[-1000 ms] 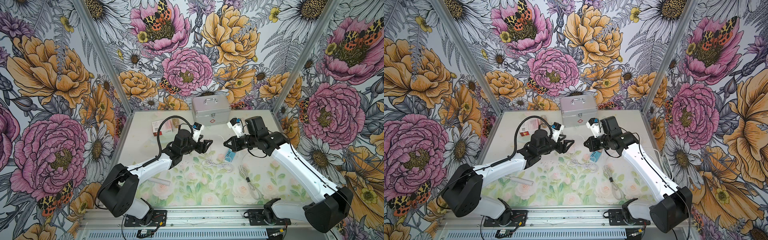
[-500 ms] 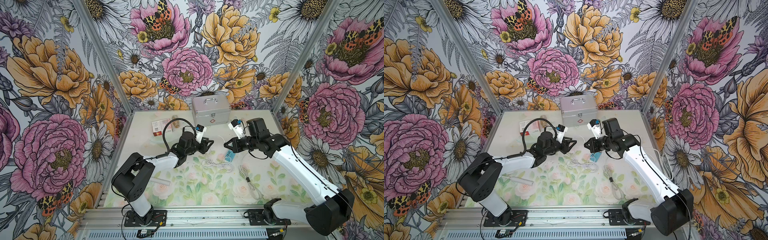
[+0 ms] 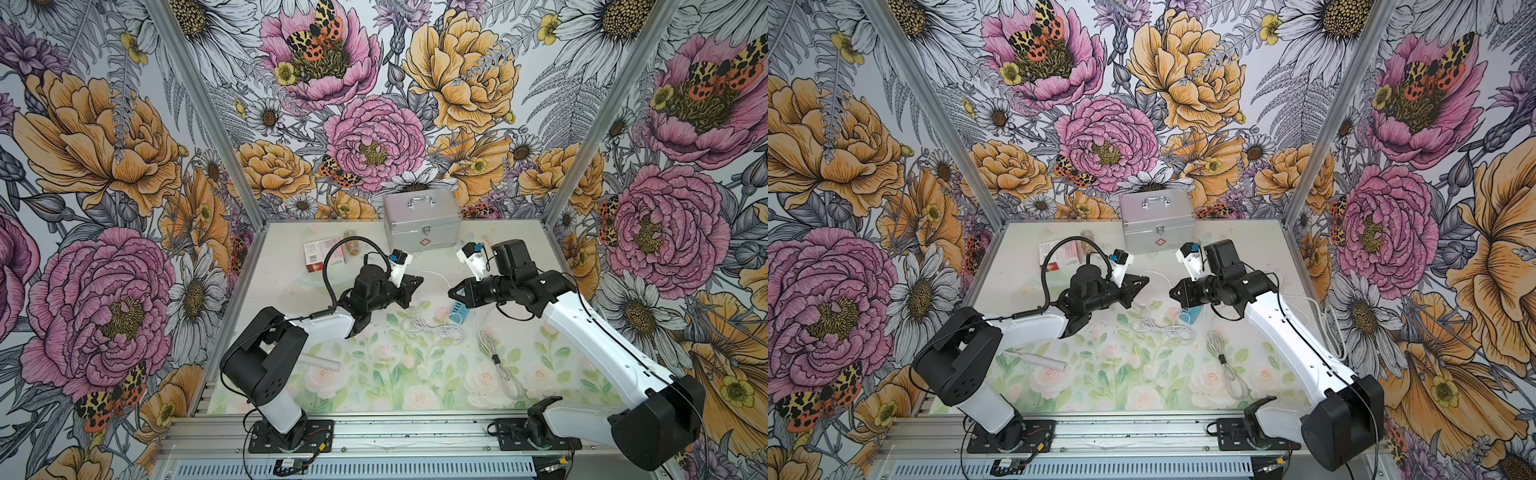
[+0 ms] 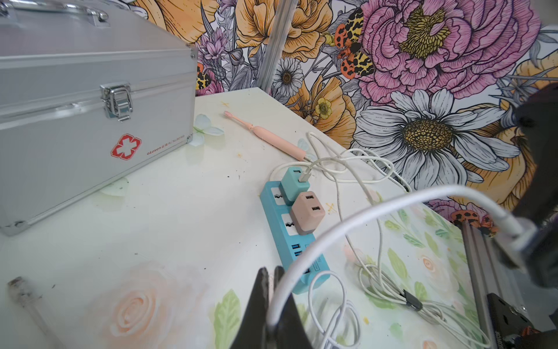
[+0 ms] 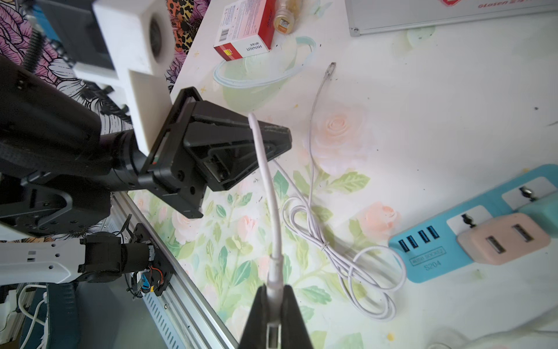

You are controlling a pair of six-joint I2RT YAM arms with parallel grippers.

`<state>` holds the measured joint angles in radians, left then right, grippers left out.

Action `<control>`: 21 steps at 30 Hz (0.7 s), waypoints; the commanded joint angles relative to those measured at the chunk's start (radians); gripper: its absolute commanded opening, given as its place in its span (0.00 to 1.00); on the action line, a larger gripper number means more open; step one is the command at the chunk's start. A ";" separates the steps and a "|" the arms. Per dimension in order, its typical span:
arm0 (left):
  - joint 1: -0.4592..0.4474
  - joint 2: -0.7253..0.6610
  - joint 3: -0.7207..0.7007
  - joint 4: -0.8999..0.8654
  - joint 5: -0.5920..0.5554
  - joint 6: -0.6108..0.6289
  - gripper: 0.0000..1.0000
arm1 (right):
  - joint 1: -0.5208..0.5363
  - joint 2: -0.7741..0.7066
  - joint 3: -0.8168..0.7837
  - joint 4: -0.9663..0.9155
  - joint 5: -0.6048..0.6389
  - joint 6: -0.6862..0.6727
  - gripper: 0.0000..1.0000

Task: Charge the electric toothbrush
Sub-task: Pick up the charging cable from the center of the board.

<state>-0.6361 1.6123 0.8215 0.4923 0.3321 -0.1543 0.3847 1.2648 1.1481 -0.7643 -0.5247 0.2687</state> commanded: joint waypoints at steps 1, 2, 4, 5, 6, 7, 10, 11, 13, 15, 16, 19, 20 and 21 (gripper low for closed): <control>0.000 -0.112 0.062 -0.236 -0.057 0.149 0.00 | -0.007 0.027 0.006 0.038 0.011 0.010 0.00; -0.006 -0.132 0.090 -0.313 -0.071 0.190 0.00 | -0.007 0.033 0.013 0.042 0.008 0.012 0.00; -0.020 -0.159 0.142 -0.461 -0.107 0.262 0.00 | -0.007 0.037 0.026 0.053 -0.022 0.012 0.02; -0.026 -0.166 0.175 -0.533 -0.120 0.297 0.00 | -0.007 0.039 0.032 0.058 -0.034 0.012 0.04; -0.030 -0.168 0.206 -0.594 -0.135 0.325 0.00 | -0.007 0.043 0.039 0.059 -0.046 0.011 0.06; -0.036 -0.168 0.239 -0.654 -0.146 0.350 0.00 | -0.008 0.044 0.049 0.056 -0.060 0.008 0.08; -0.039 -0.160 0.304 -0.762 -0.161 0.408 0.00 | -0.009 0.029 0.067 0.055 -0.067 0.008 0.18; -0.037 -0.160 0.320 -0.789 -0.165 0.423 0.00 | -0.009 0.023 0.075 0.051 -0.062 0.006 0.22; -0.037 -0.166 0.349 -0.830 -0.167 0.444 0.00 | -0.010 0.011 0.084 0.039 -0.057 -0.003 0.30; -0.036 -0.165 0.384 -0.876 -0.170 0.461 0.00 | -0.012 0.007 0.092 0.026 -0.037 -0.013 0.37; -0.038 -0.163 0.402 -0.900 -0.168 0.472 0.00 | -0.012 0.010 0.100 0.016 -0.020 -0.020 0.41; -0.040 -0.158 0.433 -0.936 -0.174 0.493 0.00 | -0.012 0.040 0.132 0.008 -0.013 -0.023 0.45; -0.043 -0.155 0.445 -0.953 -0.175 0.499 0.00 | -0.010 0.051 0.142 0.010 -0.021 -0.023 0.45; -0.046 -0.154 0.455 -0.964 -0.180 0.501 0.00 | -0.008 0.063 0.147 0.010 -0.027 -0.028 0.45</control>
<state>-0.6731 1.4654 1.2331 -0.3946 0.1768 0.2977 0.3847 1.3018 1.2518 -0.7506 -0.5541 0.2596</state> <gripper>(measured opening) 0.060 0.445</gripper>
